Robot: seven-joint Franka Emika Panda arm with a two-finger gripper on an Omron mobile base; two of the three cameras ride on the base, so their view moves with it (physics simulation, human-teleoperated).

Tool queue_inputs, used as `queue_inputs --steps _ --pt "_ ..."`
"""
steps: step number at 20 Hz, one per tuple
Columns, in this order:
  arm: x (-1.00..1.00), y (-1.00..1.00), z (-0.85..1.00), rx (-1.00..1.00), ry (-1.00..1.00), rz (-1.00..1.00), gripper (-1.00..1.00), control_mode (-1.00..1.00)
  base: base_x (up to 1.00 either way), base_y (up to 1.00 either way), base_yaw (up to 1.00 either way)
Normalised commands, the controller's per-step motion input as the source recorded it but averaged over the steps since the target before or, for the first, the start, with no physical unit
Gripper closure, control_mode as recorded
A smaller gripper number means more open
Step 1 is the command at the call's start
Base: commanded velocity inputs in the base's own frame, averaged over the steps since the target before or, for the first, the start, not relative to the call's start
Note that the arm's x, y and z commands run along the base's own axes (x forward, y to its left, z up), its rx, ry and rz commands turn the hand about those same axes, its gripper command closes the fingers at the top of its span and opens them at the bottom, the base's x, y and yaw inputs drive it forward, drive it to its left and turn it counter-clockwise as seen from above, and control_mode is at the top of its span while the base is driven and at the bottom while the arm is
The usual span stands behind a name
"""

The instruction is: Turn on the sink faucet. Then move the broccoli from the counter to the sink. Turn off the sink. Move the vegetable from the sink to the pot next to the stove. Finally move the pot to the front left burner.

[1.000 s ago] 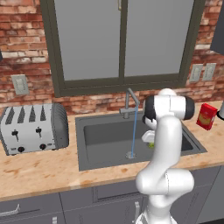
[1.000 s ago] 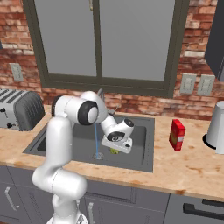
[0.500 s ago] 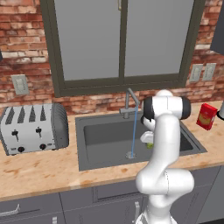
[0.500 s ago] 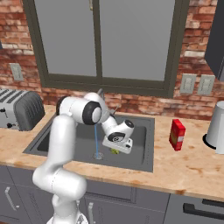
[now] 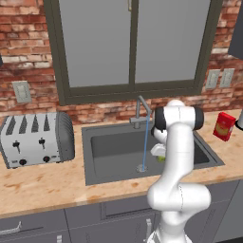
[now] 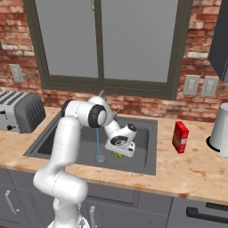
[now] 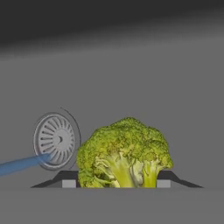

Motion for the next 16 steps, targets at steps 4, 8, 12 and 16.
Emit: queue_inputs --steps 4,8,12,16 --pt "0.15 0.0 -0.21 0.0 0.0 0.0 1.0 -1.0 0.0 0.0 0.0" --pt "0.15 0.0 -0.2 0.0 0.0 0.0 1.0 -1.0 0.0 0.0 0.0" --pt "0.16 0.0 -0.2 0.0 0.0 0.0 1.0 -1.0 0.0 0.0 0.0" --pt "0.15 0.0 -0.2 0.0 0.01 0.0 1.0 -1.0 0.0 0.0 0.0"
